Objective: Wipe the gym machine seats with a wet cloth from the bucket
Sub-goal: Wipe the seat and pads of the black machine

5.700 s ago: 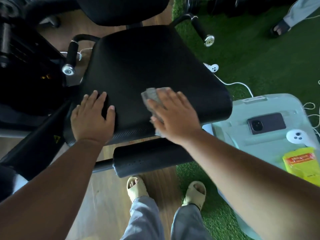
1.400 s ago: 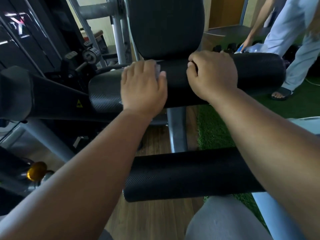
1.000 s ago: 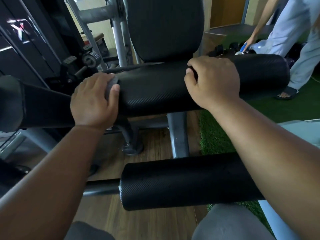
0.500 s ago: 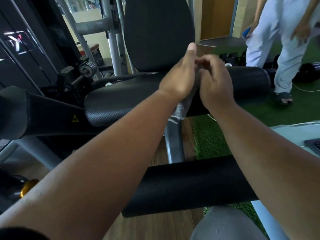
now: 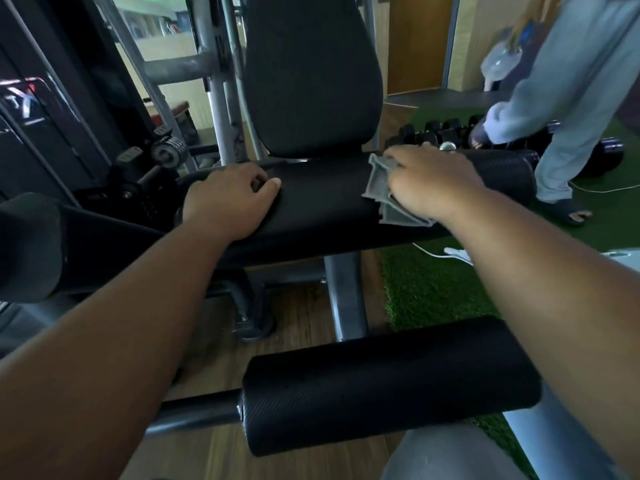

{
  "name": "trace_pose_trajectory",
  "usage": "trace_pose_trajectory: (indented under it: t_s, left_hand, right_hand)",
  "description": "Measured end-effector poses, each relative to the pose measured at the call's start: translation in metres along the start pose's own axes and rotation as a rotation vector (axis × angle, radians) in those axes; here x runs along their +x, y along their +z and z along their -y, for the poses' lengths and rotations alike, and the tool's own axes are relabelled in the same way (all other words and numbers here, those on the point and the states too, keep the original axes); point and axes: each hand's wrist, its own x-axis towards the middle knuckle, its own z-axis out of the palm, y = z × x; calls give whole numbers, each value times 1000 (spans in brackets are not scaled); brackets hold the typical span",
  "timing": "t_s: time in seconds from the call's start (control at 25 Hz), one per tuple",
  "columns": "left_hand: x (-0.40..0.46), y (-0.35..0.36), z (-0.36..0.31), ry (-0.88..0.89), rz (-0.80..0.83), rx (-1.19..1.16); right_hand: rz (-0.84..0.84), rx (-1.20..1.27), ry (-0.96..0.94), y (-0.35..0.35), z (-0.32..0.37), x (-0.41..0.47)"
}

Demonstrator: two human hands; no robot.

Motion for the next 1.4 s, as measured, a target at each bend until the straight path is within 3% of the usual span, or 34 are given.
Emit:
trace_pose_trajectory:
  t_s: [0.16, 0.4, 0.56, 0.68, 0.84, 0.92, 1.04, 1.16, 1.24, 1.4]
  left_hand:
    - [3, 10, -3, -20, -105, 3]
    - [11, 11, 2, 17, 0, 90]
    - [14, 7, -2, -12, 29, 125]
    - [45, 3, -11, 40, 159, 159]
    - [68, 10, -9, -129, 319, 66]
    - [64, 9, -9, -161, 317, 71]
    - [62, 1, -13, -168, 329, 57]
    - [63, 0, -15, -184, 391, 76]
    - [62, 0, -16, -192, 398, 79]
    - [64, 0, -14, -208, 405, 78]
  right_hand:
    - [138, -49, -5, 0, 29, 31]
    - [58, -77, -301, 27, 68, 45]
    - [53, -103, -208, 32, 76, 50]
    - [122, -138, -254, 40, 108, 60]
    - [268, -65, -305, 22, 87, 60]
    - [277, -95, -231, -1, 38, 68]
    - [319, -189, 24, -26, -36, 83]
    - [399, -260, 227, -11, -26, 111]
    - [461, -230, 171, 12, 15, 132]
    - [628, -32, -207, 28, 70, 144]
